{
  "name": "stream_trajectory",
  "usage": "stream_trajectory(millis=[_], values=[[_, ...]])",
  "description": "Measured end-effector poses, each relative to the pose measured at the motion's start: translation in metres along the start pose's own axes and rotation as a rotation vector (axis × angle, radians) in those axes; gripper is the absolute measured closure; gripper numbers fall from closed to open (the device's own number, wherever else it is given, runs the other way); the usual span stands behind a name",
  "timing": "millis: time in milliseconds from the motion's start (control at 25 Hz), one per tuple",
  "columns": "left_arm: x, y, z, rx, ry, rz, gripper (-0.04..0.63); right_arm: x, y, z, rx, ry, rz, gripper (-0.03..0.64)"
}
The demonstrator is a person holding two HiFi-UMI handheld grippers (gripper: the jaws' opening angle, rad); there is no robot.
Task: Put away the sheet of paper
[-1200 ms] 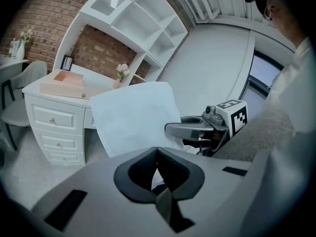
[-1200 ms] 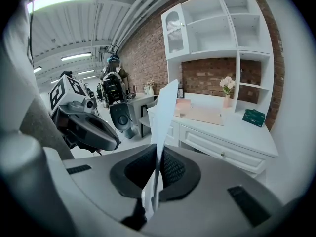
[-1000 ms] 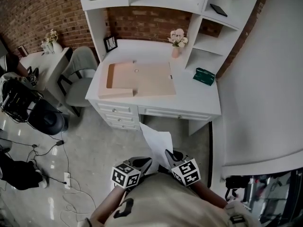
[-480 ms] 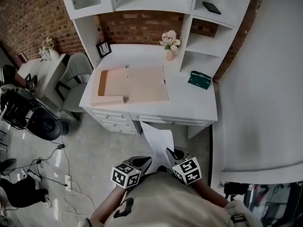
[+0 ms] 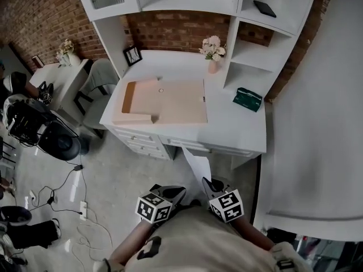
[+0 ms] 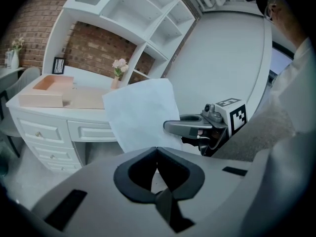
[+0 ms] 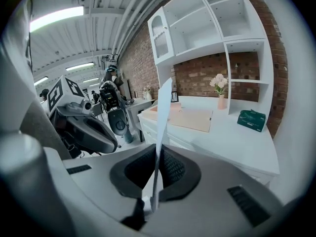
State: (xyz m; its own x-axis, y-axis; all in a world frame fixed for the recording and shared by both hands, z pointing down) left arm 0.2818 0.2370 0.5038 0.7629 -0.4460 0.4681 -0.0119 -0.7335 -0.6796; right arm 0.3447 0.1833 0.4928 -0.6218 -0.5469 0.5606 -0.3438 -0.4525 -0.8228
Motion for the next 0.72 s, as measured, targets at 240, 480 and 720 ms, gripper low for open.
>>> stream_trajectory(millis=[240, 480, 720], values=[[-0.005, 0.001, -0.018, -0.016, 0.016, -0.001, 0.578, 0.02, 0.002, -0.005, -0.023, 0.028, -0.027, 0.589], [-0.014, 0.019, -0.058, -0.01, 0.012, 0.019, 0.578, 0.057, 0.02, -0.011, -0.036, 0.021, -0.037, 0.589], [-0.027, 0.044, -0.096, -0.027, -0.014, 0.039, 0.578, 0.094, 0.047, -0.014, -0.067, -0.003, -0.052, 0.589]])
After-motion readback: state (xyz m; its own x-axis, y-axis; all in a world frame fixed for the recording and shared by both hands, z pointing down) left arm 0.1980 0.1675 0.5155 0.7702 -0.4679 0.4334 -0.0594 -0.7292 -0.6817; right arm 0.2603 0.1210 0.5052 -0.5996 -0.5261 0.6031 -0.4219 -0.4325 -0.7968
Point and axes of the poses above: the fingertips, and each gripper's own axes: x forward along the fingers, z to its right, y out of its top, the point moved 1 cm from there along -x, backward along the fingers, and after that the axes turned 9 degrees about -y, right-handed, at the moved point
